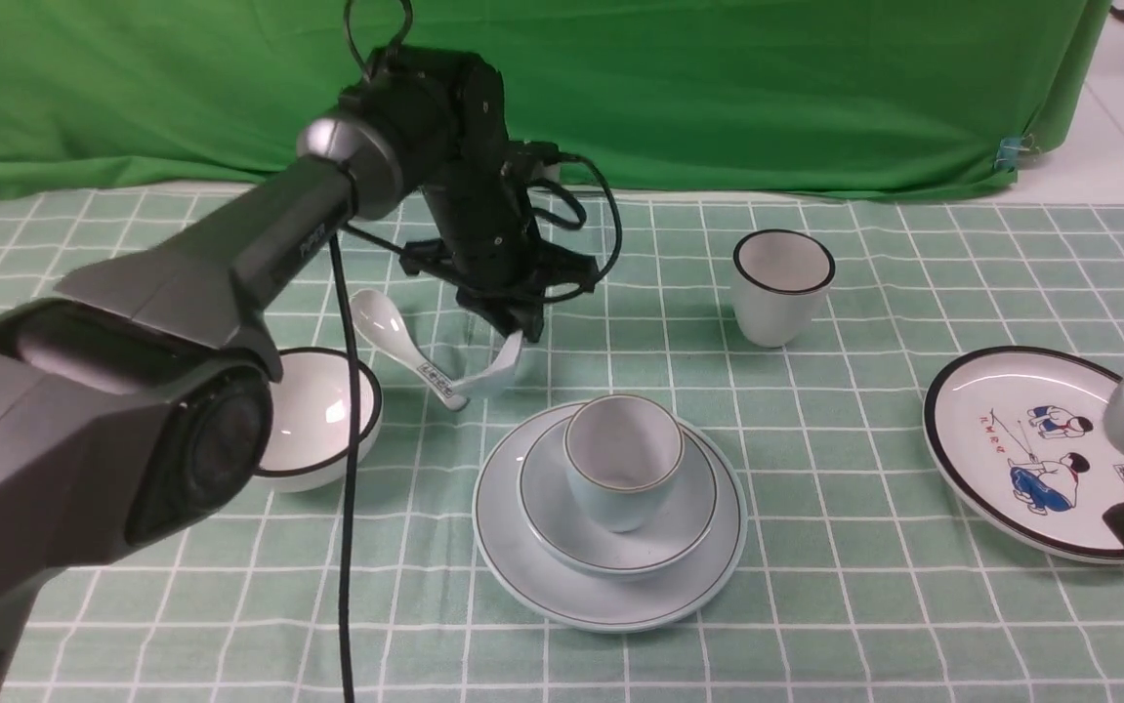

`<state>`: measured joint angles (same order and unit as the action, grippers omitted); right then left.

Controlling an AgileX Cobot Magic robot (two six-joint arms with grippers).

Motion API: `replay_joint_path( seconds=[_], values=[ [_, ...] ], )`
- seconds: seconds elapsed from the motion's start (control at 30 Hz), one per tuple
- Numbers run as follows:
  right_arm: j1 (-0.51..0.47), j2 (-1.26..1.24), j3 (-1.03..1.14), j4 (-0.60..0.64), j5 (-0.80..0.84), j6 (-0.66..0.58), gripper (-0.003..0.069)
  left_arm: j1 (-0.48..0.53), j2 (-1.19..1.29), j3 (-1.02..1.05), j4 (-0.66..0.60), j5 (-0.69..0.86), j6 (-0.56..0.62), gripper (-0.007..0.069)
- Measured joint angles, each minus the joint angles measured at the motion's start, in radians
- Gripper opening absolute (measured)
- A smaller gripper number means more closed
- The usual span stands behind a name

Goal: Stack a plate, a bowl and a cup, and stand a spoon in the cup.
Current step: Use the left arm to grab a blue soup spoon, then use the left arm to put the blue soup spoon into the blue teacup in the middle

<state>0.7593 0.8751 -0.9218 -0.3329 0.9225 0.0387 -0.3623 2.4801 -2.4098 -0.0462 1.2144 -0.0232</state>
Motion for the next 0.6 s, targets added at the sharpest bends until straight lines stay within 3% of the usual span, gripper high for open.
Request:
replay_joint_path(
  seconds=[0.13,0.33,0.6],
  values=[
    [0.000,-0.045,0.000,-0.018,-0.003,0.006,0.0144,-0.004,-0.123,-0.001,-0.044,-0.001,0.038,0.0103],
    [0.000,-0.111,0.000,-0.036,-0.010,0.029,0.0144,-0.041,-0.342,-0.009,-0.228,-0.011,0.123,0.0103],
    [0.000,-0.111,0.000,-0.038,-0.011,0.031,0.0144,-0.188,-0.461,-0.009,-0.208,0.002,0.127,0.0103]
  ],
)
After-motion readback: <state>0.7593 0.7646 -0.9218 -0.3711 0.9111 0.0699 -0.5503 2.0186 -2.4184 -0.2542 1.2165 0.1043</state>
